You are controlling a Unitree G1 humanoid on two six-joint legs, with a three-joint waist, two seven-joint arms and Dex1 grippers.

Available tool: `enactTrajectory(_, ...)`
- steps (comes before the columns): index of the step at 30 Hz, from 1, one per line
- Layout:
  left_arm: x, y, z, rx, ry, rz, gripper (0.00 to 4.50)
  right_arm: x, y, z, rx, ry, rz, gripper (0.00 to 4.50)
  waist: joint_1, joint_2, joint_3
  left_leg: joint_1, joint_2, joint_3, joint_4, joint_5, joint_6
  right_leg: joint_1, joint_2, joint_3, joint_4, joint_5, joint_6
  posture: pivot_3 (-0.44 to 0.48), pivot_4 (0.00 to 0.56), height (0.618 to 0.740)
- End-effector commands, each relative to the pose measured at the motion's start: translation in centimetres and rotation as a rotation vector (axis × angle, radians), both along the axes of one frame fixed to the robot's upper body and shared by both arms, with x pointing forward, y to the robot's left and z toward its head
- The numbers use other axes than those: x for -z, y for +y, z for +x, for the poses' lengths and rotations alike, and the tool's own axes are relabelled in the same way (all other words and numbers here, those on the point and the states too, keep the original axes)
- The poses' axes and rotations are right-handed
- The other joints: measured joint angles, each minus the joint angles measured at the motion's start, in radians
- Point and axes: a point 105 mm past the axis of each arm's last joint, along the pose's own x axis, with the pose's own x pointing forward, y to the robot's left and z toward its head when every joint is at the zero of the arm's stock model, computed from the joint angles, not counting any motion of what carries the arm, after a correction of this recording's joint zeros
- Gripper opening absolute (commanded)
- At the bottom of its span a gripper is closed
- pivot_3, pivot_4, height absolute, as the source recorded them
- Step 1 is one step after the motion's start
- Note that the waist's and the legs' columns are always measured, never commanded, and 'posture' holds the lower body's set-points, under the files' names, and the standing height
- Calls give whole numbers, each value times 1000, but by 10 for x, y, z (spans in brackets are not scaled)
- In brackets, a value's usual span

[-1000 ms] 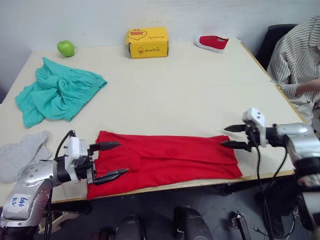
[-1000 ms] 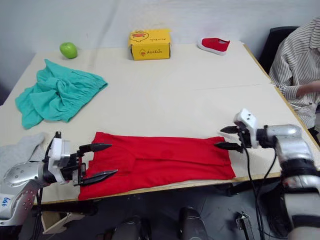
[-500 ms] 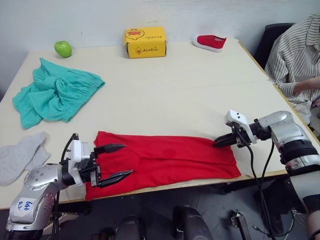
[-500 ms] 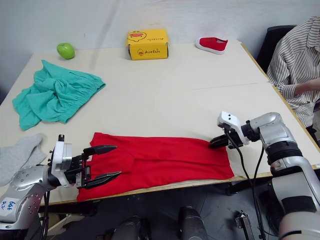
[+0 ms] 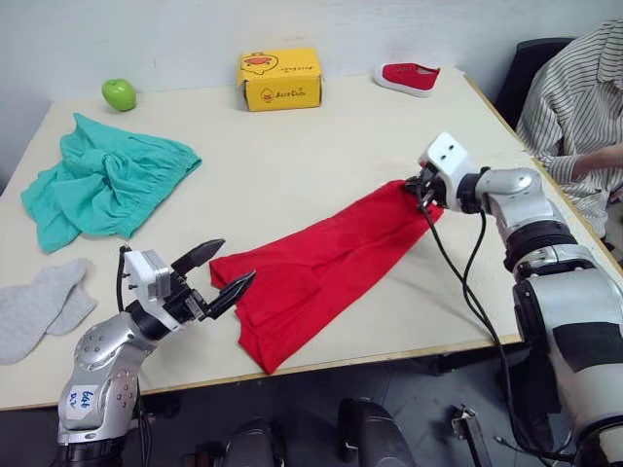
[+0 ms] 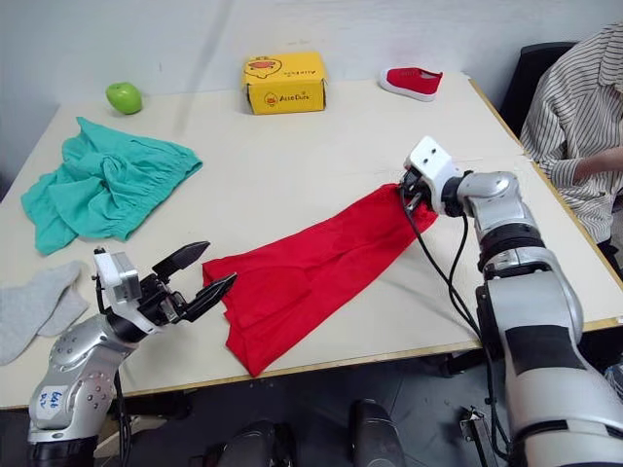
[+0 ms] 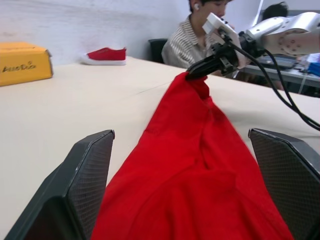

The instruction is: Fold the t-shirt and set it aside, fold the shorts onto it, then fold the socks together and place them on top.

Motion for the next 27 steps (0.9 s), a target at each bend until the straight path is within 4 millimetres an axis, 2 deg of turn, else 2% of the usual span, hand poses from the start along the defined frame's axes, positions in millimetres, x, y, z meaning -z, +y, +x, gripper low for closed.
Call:
enactTrajectory(1,-7,5,1,-21,-38,32,4500,-7,-17,-2,43,2,52,1448,0,0,0,0,0,0,0,0,0,0,0,0,0,0,0,0,150,740)
enactTrajectory(7,-6,17,3,-53,-27,73,4500,-32,-56,-14,88,-87,165,3585,1,0,0,0,0,0,0,0,0,0,0,0,-1,0,0,0,150,740)
enactTrajectory(9,-5,19,6,-54,-23,78,4500,-34,-64,-18,84,-103,175,4273,0,0,0,-1,-2,-4,-1,0,0,3,-1,-3,-2,0,0,0,150,740)
enactTrajectory(10,-5,19,8,-50,-21,82,4500,-35,-67,-21,80,-112,175,4475,-11,4,3,-2,-2,-8,-1,0,1,3,-2,-6,-2,0,1,0,150,740)
enactTrajectory(12,-4,18,14,-34,-15,91,4500,-38,-77,-27,89,-137,201,4475,-32,5,4,-4,-16,-51,-18,16,5,30,-24,-38,-15,2,5,0,150,740)
enactTrajectory(13,-4,15,18,-19,-12,98,4500,-40,-86,-30,114,-156,208,4475,-33,6,4,-4,-23,-62,-23,22,6,37,-26,-53,-19,3,6,0,150,740)
enactTrajectory(15,-3,11,29,10,-1,122,4500,-40,-102,-43,130,-171,194,4475,-23,9,8,-3,-41,-88,-36,38,8,50,-43,-76,-24,4,8,0,150,740)
enactTrajectory(19,-8,6,48,62,3,145,4500,-43,-120,-71,156,-157,237,4475,35,10,9,-5,-38,-86,-31,39,10,50,-39,-76,-26,6,11,0,150,740)
enactTrajectory(22,-11,2,59,112,21,160,4500,-43,-122,-102,148,-113,296,4475,59,10,9,-6,-38,-85,-29,37,11,50,-39,-74,-27,6,12,0,150,740)
enactTrajectory(27,-17,-2,78,154,72,176,4500,-30,-105,-156,142,43,436,4475,59,10,9,-7,-36,-84,-28,34,10,49,-37,-75,-29,6,12,0,150,740)
